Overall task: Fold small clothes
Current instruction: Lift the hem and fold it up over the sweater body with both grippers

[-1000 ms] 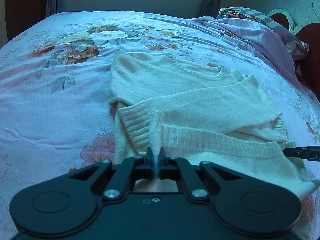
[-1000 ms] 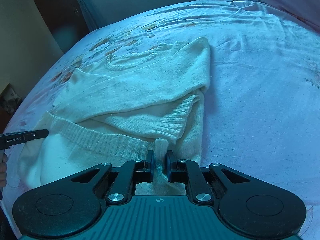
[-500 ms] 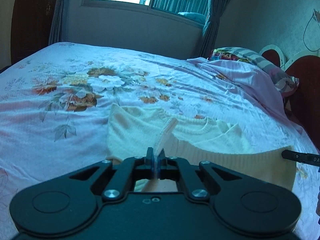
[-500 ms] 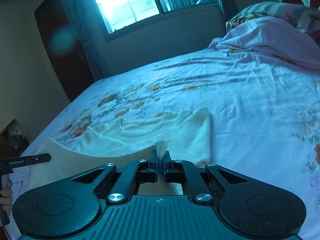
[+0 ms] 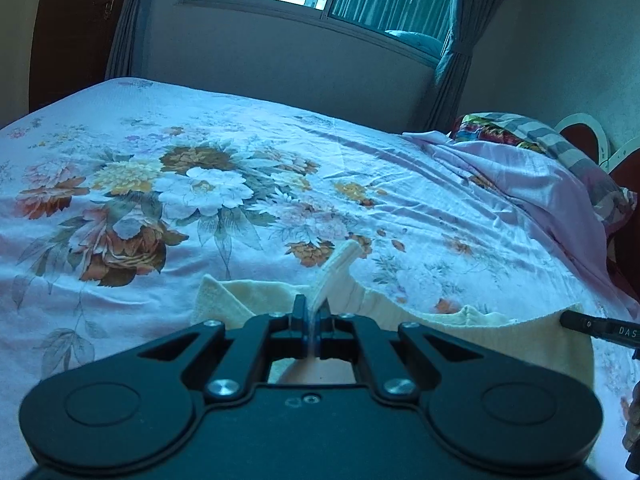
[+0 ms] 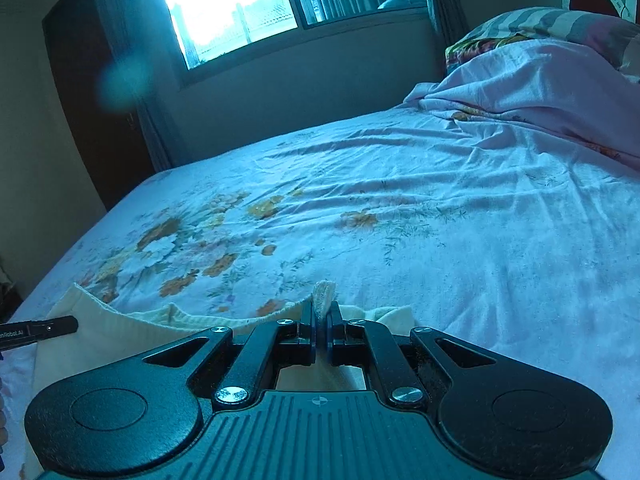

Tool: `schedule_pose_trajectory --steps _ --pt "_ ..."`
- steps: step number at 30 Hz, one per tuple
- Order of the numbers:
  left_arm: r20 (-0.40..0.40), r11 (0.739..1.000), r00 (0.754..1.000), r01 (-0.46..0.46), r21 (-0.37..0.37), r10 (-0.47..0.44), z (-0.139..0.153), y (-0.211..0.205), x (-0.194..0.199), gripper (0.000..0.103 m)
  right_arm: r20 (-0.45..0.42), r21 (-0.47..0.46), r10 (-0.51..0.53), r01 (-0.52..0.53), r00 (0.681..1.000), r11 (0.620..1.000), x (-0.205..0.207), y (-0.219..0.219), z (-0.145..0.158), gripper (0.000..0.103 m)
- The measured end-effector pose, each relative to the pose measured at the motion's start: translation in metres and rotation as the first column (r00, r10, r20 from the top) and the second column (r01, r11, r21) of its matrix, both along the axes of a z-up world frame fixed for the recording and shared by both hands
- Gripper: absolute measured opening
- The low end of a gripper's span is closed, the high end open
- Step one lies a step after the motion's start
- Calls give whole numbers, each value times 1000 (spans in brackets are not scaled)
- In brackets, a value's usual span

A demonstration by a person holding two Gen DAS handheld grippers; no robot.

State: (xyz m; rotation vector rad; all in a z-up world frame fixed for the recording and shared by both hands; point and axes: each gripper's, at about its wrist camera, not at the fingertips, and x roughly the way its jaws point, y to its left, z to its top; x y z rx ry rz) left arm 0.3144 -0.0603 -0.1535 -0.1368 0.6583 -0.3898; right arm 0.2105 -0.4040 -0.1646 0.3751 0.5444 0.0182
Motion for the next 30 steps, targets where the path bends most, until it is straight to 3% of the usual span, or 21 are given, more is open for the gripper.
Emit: schedule_pose_trajectory --steps 5,9,14,15,16,18,21,24,28,30 --pt "-52 999 997 -51 -15 50 -28 -1 25 2 -56 -36 -32 30 998 999 30 -6 -30 4" --pt "-111 998 993 -39 47 44 -52 -4 32 5 -152 -11 -55 54 987 999 44 -15 -55 4" --pt "-97 998 993 -63 0 63 -34 6 27 20 -103 -29 -76 73 992 997 28 -16 -39 5" --pt "-99 999 994 -40 12 40 -31 5 27 23 -106 -26 -55 52 993 998 24 -16 -37 12" --pt "-115 1000 993 -13 23 15 -32 2 29 23 -125 -21 -35 33 991 999 23 -15 -37 30" --pt "-149 999 989 15 38 -9 -36 -1 32 23 -143 -18 -24 22 989 1000 18 -16 -40 45" --pt "-157 998 987 36 57 -27 -44 -5 31 21 -158 -3 1 -2 987 1000 15 -15 -45 45" --pt "-136 998 990 35 59 -27 -44 -5 29 3 -163 -45 36 -44 986 998 19 -6 -44 7" --pt "-97 998 995 19 52 -13 -40 -2 27 2 -146 -99 57 -72 988 992 20 2 -42 3" --pt "-74 1000 997 -9 28 11 -37 1 27 2 -95 -132 28 -41 995 990 18 4 -37 2"
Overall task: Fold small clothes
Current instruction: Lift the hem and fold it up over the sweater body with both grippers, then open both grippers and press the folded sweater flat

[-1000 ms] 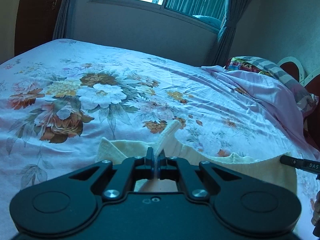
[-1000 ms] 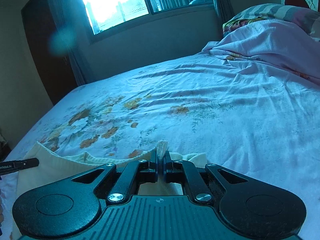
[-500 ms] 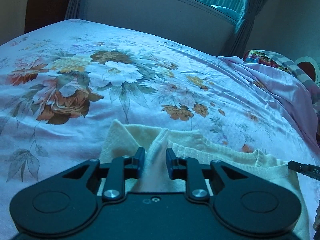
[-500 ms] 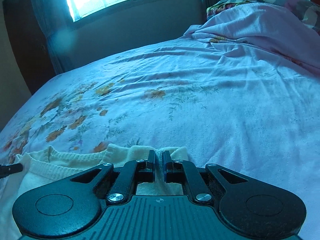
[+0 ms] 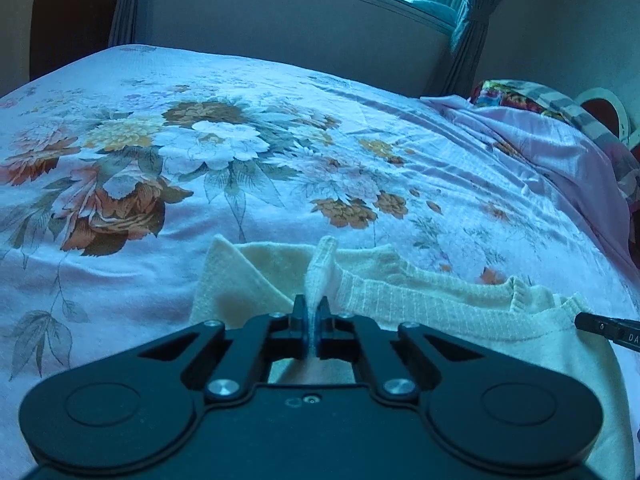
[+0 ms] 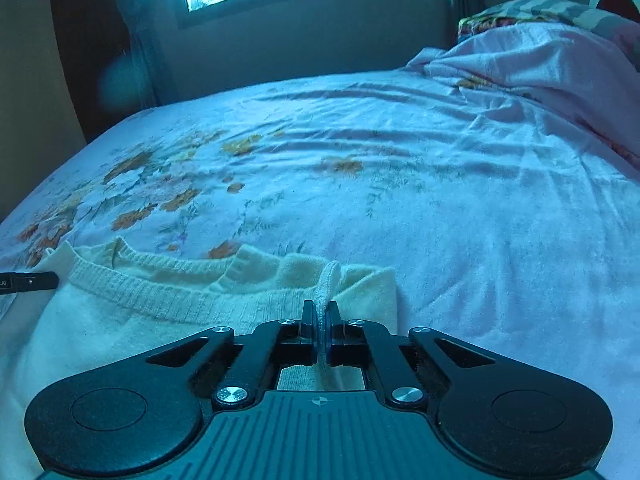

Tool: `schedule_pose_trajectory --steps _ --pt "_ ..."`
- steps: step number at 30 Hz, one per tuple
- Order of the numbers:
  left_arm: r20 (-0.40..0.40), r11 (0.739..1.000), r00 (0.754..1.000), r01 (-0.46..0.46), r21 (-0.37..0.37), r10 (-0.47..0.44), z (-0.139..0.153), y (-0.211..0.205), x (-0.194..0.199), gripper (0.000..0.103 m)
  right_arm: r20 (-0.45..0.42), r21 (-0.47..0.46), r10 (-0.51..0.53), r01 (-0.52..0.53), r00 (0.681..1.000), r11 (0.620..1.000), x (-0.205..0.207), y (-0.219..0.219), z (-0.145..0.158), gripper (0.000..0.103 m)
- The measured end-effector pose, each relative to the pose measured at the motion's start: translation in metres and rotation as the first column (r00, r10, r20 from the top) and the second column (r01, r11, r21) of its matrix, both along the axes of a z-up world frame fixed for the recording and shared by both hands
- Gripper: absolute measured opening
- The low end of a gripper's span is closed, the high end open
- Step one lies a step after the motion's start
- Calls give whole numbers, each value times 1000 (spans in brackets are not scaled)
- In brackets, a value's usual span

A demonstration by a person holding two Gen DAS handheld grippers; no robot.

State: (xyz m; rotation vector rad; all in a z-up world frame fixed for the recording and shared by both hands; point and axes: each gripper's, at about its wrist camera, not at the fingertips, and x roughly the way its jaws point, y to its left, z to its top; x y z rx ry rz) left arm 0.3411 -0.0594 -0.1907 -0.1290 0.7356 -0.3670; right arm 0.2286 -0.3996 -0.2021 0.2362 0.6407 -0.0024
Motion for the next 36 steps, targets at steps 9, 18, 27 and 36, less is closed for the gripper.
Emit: schedule_pose_trajectory --steps 9,18,27,36 --pt "-5 998 999 -53 44 53 -18 -2 8 6 -41 -92 -67 63 997 994 19 1 -20 3" --pt "29 985 998 -61 160 57 14 -1 -25 44 26 -85 -118 120 993 989 -17 8 17 49" --pt "-10 984 997 72 163 -71 22 -28 -90 44 -19 -97 81 -83 997 992 -65 89 15 49" --pt "-7 967 998 64 247 -64 -1 -20 -132 46 -74 -118 59 -67 996 991 -100 107 -10 49"
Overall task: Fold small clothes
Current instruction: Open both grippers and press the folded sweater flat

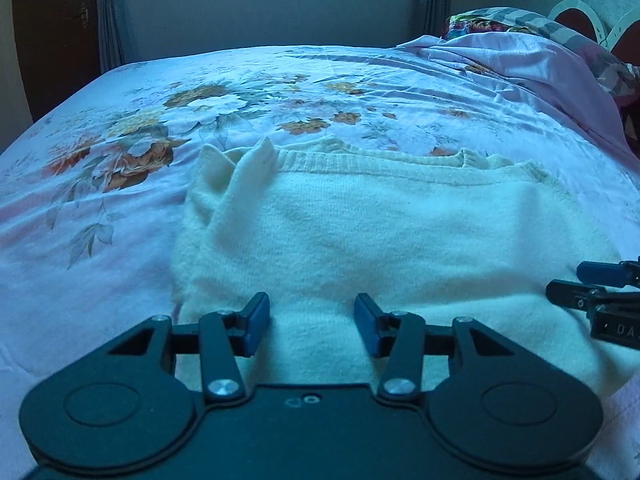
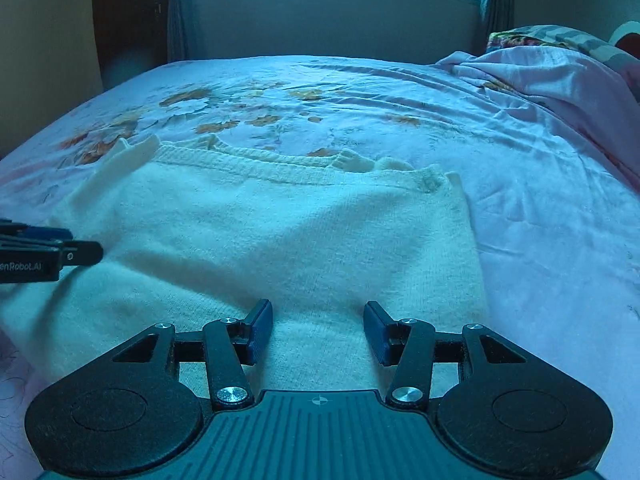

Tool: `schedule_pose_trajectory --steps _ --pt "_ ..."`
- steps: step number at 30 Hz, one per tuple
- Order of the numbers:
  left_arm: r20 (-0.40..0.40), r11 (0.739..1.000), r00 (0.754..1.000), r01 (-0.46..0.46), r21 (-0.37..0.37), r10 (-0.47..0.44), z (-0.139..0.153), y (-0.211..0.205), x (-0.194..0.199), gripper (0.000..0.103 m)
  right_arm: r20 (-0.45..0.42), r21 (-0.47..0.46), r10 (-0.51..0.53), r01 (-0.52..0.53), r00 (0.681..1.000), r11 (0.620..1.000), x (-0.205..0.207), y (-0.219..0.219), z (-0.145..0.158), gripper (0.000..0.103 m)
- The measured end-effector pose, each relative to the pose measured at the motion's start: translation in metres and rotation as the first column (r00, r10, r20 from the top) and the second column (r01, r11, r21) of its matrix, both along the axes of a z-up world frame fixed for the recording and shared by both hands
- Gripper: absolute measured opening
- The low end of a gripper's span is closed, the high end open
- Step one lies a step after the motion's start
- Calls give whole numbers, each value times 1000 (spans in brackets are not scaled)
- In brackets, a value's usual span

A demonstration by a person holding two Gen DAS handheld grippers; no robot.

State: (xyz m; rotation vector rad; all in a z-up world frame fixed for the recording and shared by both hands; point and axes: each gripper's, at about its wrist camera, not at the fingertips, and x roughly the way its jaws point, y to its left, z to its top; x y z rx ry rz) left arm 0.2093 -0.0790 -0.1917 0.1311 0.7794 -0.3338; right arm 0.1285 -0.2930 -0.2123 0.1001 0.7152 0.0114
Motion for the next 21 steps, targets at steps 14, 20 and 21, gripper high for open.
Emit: schedule_pose_trajectory --steps 14,20,21 --pt "21 999 1000 3 35 -4 -2 23 -60 45 32 -68 -26 28 999 997 -66 16 -3 49" --pt "8 1000 1000 -25 3 25 8 27 -68 43 35 -34 -44 46 998 998 -78 17 9 49" --pt "6 1000 1000 -29 -9 29 9 26 -70 43 45 -29 -55 56 997 998 -81 19 11 49"
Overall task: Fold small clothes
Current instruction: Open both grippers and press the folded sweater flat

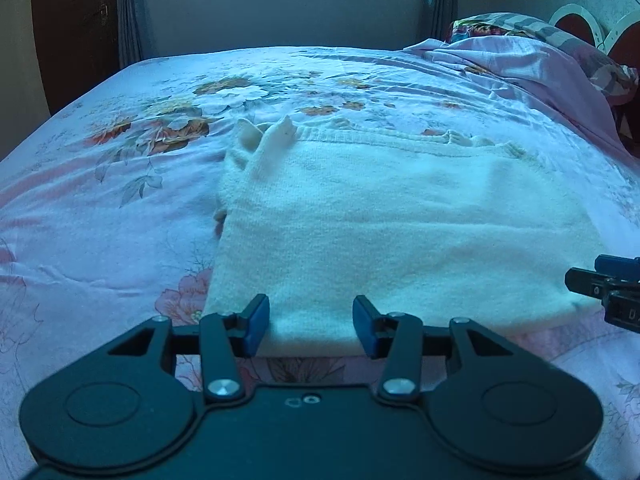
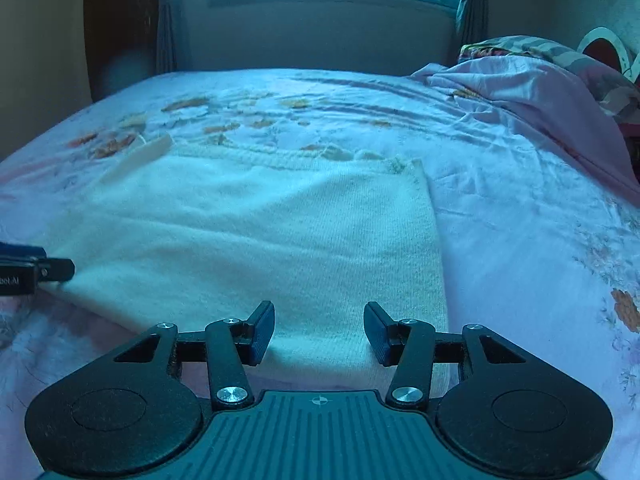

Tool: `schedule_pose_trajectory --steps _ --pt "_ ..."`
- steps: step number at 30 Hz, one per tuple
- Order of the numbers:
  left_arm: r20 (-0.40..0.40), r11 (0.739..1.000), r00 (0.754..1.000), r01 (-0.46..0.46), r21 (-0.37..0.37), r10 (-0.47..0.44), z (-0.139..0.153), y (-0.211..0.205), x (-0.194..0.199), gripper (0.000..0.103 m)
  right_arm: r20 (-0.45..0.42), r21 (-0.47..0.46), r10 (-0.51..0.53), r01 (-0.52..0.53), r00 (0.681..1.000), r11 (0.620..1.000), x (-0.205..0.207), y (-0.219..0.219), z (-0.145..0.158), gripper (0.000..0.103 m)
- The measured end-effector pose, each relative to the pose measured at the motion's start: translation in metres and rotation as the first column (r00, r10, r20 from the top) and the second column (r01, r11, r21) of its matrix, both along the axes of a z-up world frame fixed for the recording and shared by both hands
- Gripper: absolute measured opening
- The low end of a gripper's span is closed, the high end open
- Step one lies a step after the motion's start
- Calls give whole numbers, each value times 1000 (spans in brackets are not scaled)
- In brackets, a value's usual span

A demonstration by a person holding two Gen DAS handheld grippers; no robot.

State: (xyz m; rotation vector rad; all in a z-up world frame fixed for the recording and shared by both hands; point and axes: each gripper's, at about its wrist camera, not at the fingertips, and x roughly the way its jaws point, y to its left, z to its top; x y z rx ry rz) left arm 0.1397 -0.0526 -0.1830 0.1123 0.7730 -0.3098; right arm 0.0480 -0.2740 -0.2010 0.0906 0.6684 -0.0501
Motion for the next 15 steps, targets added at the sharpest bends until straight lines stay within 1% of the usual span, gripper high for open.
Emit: schedule_pose_trajectory --steps 2,4,5,6,7,9,11,12,13,14,15 --pt "-14 1000 1000 2 -9 -2 -1 -8 0 43 -15 19 -3 3 1000 1000 2 6 -2 49" --pt "-6 1000 1000 2 -4 -2 -3 -18 -3 44 -30 29 -16 17 999 999 3 13 -7 49" --pt "-9 1000 1000 2 11 -2 -6 -22 -4 45 -40 6 -24 24 999 1000 5 17 -11 49" --pt "-22 999 1000 1 33 -1 -11 -26 -2 45 -71 -12 -22 21 997 1000 9 19 -17 49" --pt "-22 999 1000 -1 37 2 -14 -25 -3 45 -80 -17 -21 20 997 1000 10 20 -20 50" --pt "-31 999 999 -9 30 10 -12 -23 -4 45 -79 9 -34 35 996 999 11 18 -13 50" --pt "-39 1000 999 -19 19 20 -8 -19 -4 45 -47 20 -47 48 998 999 7 16 -7 50" --pt "-38 1000 999 -25 18 25 -8 -17 -4 45 -39 6 -57 58 998 998 5 16 -7 51" --pt "-38 999 999 -27 21 28 -9 -15 -4 46 -53 -9 -71 71 996 997 6 14 -10 56" --pt "-40 999 999 -28 21 29 -11 -13 -4 46 -90 -11 -85 84 992 996 9 11 -17 57" --pt "-42 999 999 -28 15 28 -11 -11 -3 47 -92 11 -86 88 992 996 8 8 -20 58"
